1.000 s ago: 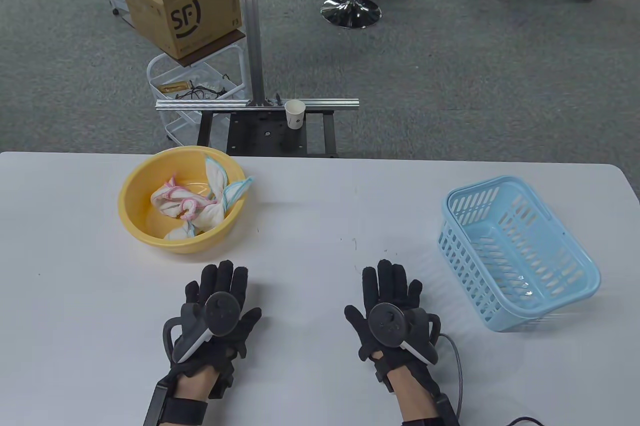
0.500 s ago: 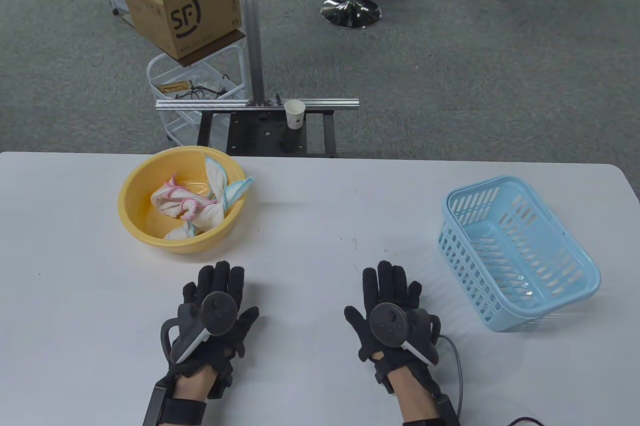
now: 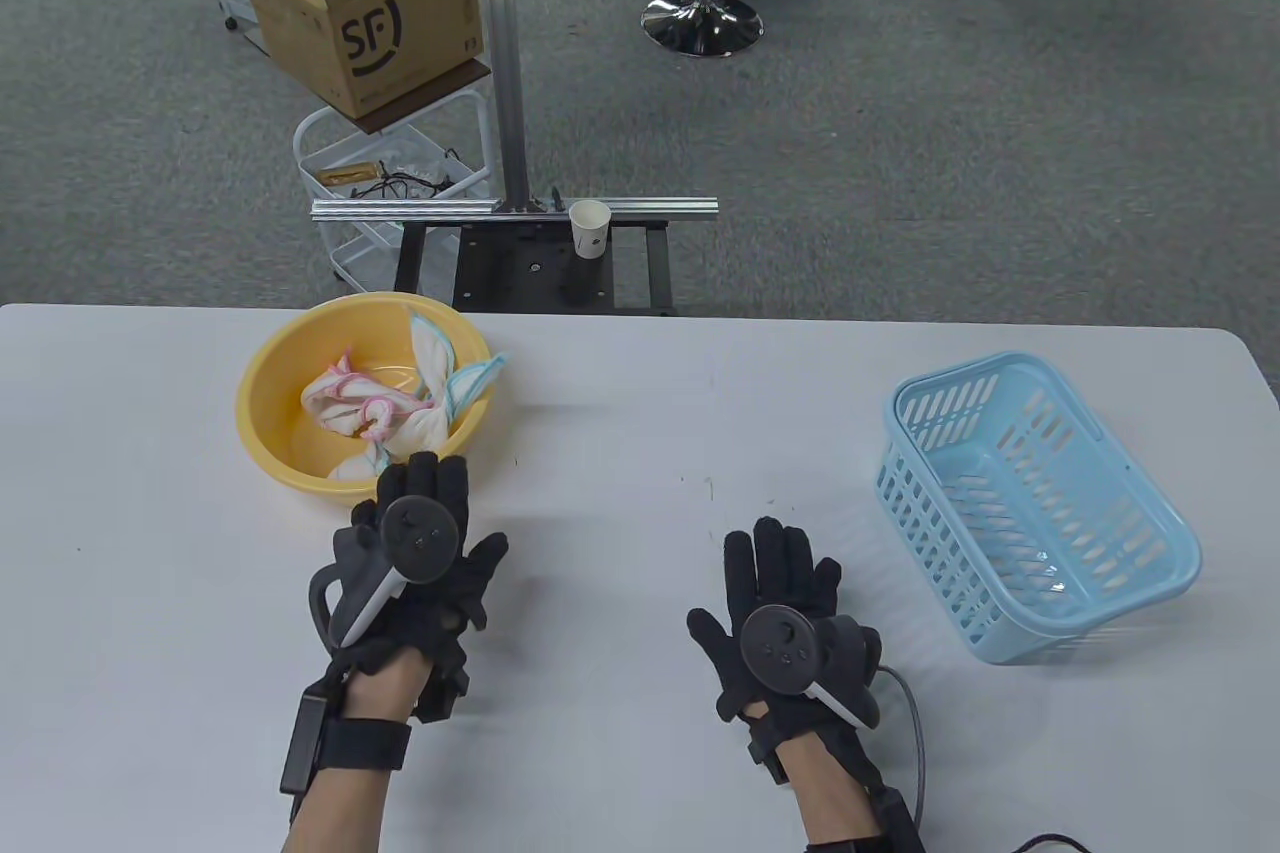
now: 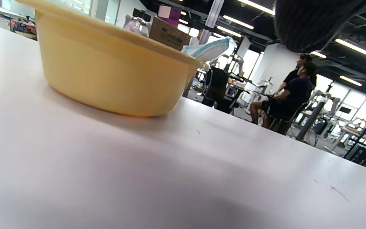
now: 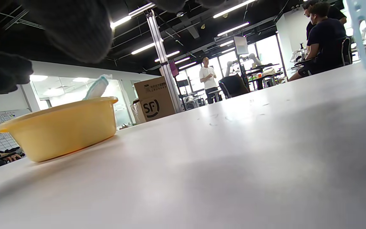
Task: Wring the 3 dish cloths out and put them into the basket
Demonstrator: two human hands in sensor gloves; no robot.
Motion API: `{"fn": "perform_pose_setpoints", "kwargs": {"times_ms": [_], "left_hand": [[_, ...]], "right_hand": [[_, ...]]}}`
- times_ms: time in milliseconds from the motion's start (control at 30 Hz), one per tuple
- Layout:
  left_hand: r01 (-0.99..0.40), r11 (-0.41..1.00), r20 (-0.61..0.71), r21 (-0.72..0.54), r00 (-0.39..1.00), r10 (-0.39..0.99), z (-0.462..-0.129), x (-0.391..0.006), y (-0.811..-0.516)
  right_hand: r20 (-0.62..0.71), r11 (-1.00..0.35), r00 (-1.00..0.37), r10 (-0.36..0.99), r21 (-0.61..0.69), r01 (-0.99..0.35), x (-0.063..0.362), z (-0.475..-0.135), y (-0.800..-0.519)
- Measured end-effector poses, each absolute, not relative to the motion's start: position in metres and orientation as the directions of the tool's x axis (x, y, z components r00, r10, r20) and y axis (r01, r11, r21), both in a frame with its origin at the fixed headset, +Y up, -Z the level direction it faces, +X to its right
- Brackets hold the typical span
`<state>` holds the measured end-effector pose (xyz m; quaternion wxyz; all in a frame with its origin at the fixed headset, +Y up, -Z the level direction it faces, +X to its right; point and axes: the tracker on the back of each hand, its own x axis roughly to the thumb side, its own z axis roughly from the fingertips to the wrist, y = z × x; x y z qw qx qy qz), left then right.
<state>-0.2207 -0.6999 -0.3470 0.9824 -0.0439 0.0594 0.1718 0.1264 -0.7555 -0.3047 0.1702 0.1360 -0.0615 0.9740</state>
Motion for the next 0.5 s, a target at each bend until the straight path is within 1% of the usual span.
{"fn": "perform_pose_setpoints", "kwargs": {"times_ms": [100,233,500], "left_hand": [[-0.344,0.937,-0.156,-0.07,0.931,0.33,-0.369,-0.22,-0.688],[-0.277,0.957,-0.18,-0.091,0.949,0.258,-0.4,-0.216,-0.679],[-0.261,0.952,-0.268,-0.158,0.939,0.213,-0.46,-0.211,-0.683]], "right_hand": [[0.289,-0.93,-0.9,0.328,-0.072,-0.362,0.126,-0.305,-0.756],[0.286,-0.929,-0.9,0.328,-0.076,-0.362,0.127,-0.305,-0.756],[0.274,-0.924,-0.897,0.348,-0.06,-0.377,0.128,-0.305,-0.757]]}}
